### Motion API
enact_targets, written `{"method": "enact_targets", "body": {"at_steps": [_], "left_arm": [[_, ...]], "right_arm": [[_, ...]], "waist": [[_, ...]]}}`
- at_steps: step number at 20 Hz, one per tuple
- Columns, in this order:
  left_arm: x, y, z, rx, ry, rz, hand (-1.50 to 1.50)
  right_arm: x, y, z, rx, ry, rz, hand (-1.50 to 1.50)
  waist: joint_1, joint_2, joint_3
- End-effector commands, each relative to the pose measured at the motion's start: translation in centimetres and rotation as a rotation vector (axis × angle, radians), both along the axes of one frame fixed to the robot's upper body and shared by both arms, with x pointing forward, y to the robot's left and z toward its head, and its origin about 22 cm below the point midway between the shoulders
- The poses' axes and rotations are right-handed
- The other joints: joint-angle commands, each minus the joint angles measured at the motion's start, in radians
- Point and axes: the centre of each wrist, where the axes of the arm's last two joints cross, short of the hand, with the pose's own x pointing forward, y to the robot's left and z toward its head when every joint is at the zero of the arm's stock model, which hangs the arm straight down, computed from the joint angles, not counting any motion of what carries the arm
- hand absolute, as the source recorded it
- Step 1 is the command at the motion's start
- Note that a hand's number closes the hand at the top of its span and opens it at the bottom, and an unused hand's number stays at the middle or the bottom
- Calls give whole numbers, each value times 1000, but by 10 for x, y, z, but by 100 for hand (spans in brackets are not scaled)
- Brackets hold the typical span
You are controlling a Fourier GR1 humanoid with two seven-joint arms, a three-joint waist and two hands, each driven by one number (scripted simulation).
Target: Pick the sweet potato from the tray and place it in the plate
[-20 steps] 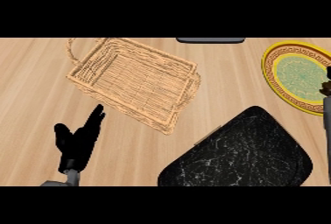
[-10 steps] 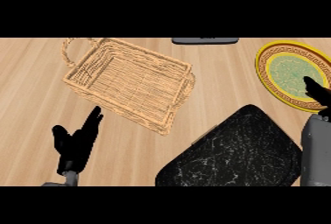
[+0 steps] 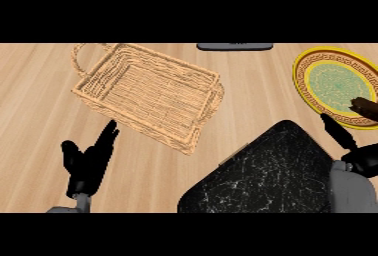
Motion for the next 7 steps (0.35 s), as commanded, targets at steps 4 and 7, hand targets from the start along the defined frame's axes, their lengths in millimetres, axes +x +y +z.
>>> {"method": "enact_targets", "body": {"at_steps": [4,7], "left_arm": [[-5,7,-19,10,46,8,0],[-7,1,-12,15,66,-1,0]], "right_arm": [[-16,50,5,30,-2,0,-150],[-16,61,2,23,27,4,-150]], "waist": [[1,8,-8],[5,9,-8]]}}
